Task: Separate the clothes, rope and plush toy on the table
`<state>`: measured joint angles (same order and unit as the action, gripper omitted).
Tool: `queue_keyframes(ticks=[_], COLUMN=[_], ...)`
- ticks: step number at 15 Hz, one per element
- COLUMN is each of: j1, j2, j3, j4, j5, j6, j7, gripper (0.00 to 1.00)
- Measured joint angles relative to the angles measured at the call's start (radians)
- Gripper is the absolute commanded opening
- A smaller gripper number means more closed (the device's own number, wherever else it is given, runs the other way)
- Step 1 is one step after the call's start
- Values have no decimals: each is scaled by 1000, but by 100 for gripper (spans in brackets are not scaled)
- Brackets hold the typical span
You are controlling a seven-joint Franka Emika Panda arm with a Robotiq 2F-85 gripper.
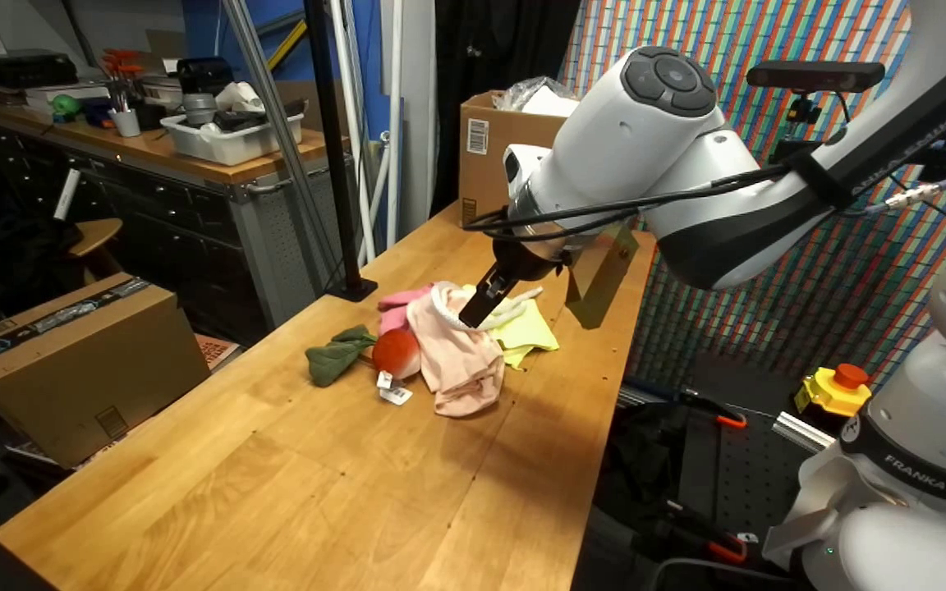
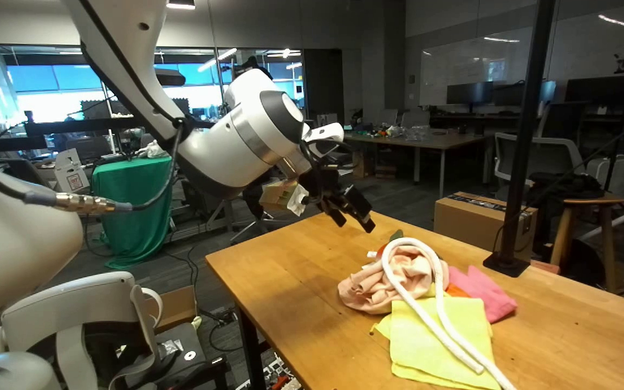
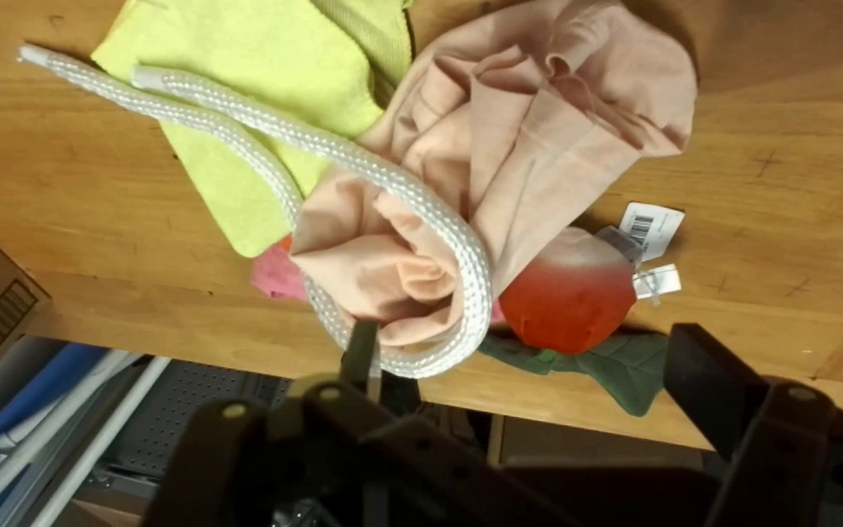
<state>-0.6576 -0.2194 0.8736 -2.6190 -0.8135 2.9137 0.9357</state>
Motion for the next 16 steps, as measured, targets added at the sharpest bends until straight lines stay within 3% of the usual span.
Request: queue_keyframes(ticks=[4,7,12,16], j1=[-109,-154,-165,-134], j2=[46,118,287,427], j3=[102,153,170,154], j4=[50,96,192,281], j5=[-122,-181,-262,-298], j6=[-53,-119,-259,-391], j7=[124,169,188,188], gripper=[100,100,100,100])
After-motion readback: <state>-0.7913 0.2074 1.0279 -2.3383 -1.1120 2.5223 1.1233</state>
